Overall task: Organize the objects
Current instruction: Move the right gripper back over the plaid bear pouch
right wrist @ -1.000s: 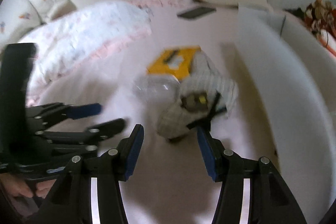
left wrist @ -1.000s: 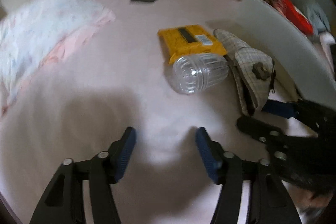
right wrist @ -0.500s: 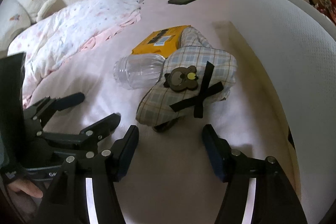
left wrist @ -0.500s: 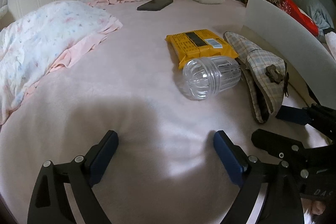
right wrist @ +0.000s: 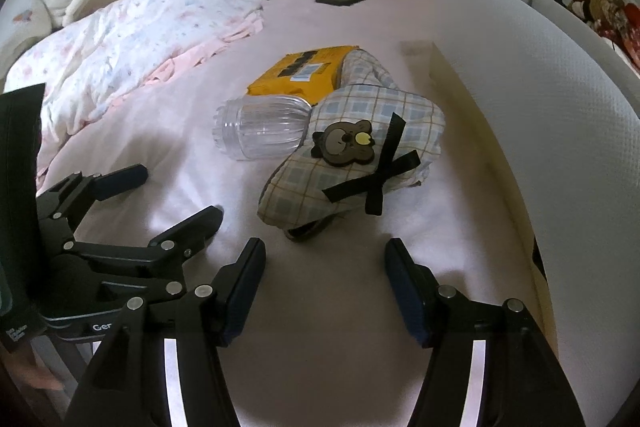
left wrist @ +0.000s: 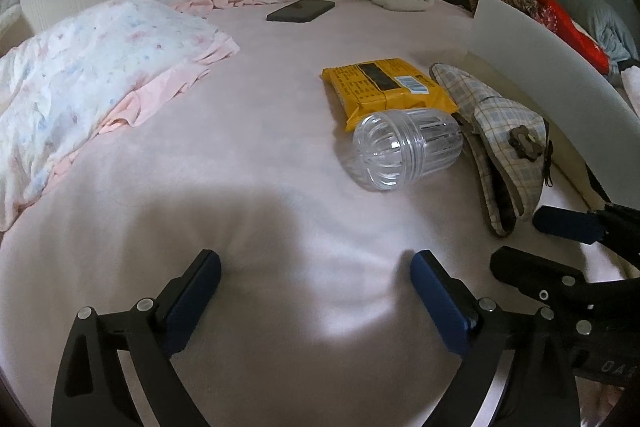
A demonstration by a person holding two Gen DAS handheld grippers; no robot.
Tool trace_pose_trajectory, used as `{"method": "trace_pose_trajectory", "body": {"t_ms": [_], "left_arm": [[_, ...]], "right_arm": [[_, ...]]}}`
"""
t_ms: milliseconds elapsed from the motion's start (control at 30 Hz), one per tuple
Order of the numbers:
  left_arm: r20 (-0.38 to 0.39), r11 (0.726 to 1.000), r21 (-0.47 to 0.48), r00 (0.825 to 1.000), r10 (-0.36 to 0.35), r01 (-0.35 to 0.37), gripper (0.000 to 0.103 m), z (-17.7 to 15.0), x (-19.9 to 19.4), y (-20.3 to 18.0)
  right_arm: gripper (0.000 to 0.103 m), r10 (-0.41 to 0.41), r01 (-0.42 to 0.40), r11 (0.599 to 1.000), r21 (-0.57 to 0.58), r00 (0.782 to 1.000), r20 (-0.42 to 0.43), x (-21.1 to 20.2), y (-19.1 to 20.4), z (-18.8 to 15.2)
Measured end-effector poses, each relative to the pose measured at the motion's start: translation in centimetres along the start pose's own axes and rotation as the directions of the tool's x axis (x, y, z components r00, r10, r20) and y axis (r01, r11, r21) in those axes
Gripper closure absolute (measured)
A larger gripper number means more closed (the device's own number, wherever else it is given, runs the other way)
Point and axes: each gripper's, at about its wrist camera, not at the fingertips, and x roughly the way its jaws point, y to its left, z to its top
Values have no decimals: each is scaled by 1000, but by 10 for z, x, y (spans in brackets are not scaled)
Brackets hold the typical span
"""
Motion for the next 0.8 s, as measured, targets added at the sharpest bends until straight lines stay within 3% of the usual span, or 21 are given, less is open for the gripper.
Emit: {"method": "trace_pose_trajectory", "body": {"t_ms": [433, 800], "left_arm": [[0, 1000, 3, 1000, 3, -3, 6, 1, 1, 0], [0, 1000, 3, 1000, 3, -3, 6, 2, 1, 1]], "right_arm": [[42, -18, 19, 1000, 18, 997, -72, -8, -2, -5], [51, -12, 24, 998, 58, 982, -187, -12, -23, 6]]}}
